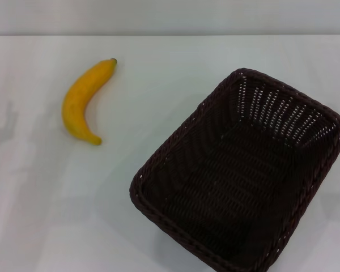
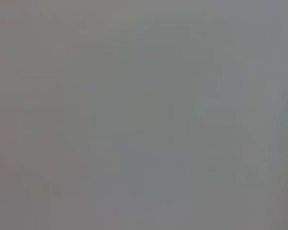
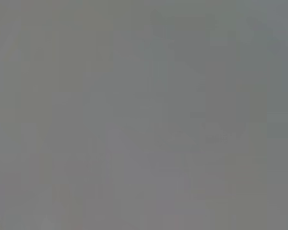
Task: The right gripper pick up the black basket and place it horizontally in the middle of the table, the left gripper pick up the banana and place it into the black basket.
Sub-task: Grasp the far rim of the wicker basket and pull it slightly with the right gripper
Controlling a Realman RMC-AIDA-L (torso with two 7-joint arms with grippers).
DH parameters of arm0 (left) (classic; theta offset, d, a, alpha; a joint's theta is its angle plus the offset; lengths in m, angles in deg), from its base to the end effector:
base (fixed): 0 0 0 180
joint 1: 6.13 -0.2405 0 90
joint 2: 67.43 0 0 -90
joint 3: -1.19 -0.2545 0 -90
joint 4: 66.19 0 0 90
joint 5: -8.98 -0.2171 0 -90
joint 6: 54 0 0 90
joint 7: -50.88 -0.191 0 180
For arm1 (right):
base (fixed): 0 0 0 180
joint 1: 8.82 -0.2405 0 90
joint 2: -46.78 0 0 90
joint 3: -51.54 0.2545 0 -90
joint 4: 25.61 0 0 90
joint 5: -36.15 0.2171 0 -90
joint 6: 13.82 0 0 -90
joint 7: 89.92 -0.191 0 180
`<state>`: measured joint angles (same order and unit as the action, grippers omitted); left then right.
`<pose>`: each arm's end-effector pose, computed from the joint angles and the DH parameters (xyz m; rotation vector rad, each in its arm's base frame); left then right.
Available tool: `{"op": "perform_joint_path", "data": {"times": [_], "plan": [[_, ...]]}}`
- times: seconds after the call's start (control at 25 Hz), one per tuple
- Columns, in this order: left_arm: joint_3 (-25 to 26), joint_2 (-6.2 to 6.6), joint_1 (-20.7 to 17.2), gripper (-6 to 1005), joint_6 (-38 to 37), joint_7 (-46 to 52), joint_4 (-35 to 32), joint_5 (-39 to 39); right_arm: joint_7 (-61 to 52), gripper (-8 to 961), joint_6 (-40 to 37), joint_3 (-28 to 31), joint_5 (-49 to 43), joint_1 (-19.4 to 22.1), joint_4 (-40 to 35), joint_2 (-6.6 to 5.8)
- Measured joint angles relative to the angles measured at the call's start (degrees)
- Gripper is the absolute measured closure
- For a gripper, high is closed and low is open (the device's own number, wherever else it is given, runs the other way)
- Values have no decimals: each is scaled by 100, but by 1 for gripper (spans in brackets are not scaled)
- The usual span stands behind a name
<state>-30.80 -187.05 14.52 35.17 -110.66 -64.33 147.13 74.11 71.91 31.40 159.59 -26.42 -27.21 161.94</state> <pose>-0.3480 0.3231 0.0447 -1.3187 -0.4827 -0.8978 0.3800 0.3173 0.0804 -1.3676 0.3960 0.7213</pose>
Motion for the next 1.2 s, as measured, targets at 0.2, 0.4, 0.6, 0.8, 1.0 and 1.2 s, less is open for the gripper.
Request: {"op": "perform_joint_path", "data": {"times": [0.2, 0.4, 0.6, 0.8, 1.0, 1.2], "plan": [[0, -6, 0, 298, 3, 3, -1, 1, 75, 93, 57, 3, 5, 11, 17, 4], [0, -9, 5, 300, 10, 5, 16, 1, 137, 96, 60, 8, 12, 25, 14, 6], [0, -9, 4, 300, 59, 16, 18, 1, 84, 98, 98, 19, 23, 33, 11, 6], [0, -9, -10, 300, 88, 18, 27, 1, 0, 100, 206, -52, -35, 31, -59, 2], [0, -9, -24, 300, 96, 18, 40, 2, -1004, 102, 177, -465, -188, 62, -786, -17], [0, -8, -55, 300, 96, 58, 43, 0, -2708, 105, -550, -1411, -312, 217, -2217, -29]]}}
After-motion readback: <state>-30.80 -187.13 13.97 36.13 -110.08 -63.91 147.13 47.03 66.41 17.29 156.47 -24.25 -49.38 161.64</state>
